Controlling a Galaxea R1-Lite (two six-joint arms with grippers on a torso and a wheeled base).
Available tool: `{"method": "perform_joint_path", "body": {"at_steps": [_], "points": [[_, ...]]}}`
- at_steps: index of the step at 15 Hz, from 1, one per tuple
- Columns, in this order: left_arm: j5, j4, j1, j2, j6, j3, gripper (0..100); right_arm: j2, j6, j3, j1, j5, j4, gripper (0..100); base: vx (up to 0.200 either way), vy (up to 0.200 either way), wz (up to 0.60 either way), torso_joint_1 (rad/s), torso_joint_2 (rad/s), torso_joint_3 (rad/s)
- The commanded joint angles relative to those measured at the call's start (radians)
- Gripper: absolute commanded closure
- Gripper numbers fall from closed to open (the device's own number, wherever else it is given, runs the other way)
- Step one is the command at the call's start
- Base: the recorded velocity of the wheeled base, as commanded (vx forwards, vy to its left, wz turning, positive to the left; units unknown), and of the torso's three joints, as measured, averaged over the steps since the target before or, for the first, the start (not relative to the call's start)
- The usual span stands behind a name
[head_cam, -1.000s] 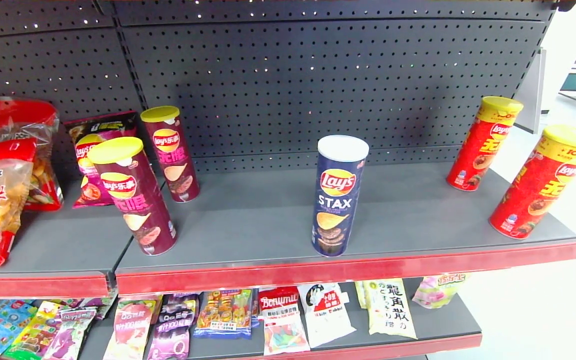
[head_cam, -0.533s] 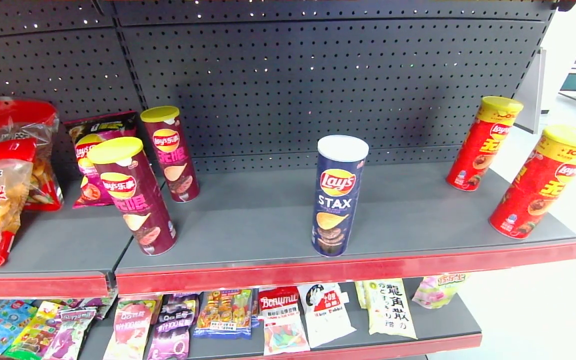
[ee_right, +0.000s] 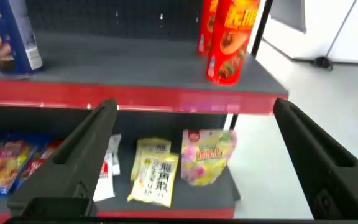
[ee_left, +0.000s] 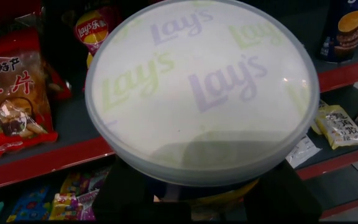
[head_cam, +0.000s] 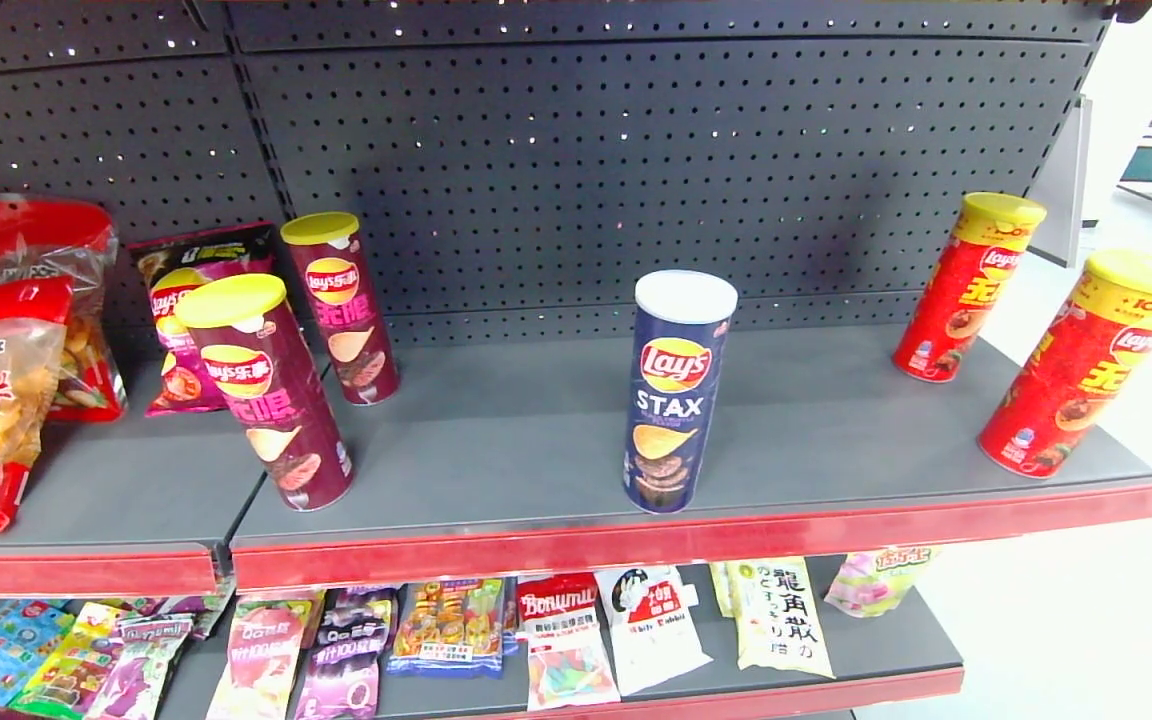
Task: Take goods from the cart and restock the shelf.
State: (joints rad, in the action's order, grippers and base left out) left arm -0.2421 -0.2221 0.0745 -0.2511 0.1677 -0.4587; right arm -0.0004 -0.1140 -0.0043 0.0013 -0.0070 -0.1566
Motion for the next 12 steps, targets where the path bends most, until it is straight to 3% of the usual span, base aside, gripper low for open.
{"method": "perform_joint_path", "body": {"at_steps": [1, 3, 12], "points": [[0.000, 0.000, 0.001, -0.004, 0.000, 0.002, 100, 0.000, 0.004, 0.004, 0.000, 0.001, 0.025, 0, 0.000, 0.000, 0.00, 0.000, 0.00, 0.000], [-0.003, 0.000, 0.001, -0.002, 0.001, 0.003, 100, 0.000, 0.070, 0.001, 0.002, 0.042, 0.154, 0, 0.000, 0.000, 0.00, 0.000, 0.00, 0.000], [-0.016, 0.000, 0.001, -0.014, 0.001, -0.011, 100, 0.000, 0.113, 0.004, 0.002, 0.009, 0.157, 0, 0.000, 0.000, 0.00, 0.000, 0.00, 0.000]]}}
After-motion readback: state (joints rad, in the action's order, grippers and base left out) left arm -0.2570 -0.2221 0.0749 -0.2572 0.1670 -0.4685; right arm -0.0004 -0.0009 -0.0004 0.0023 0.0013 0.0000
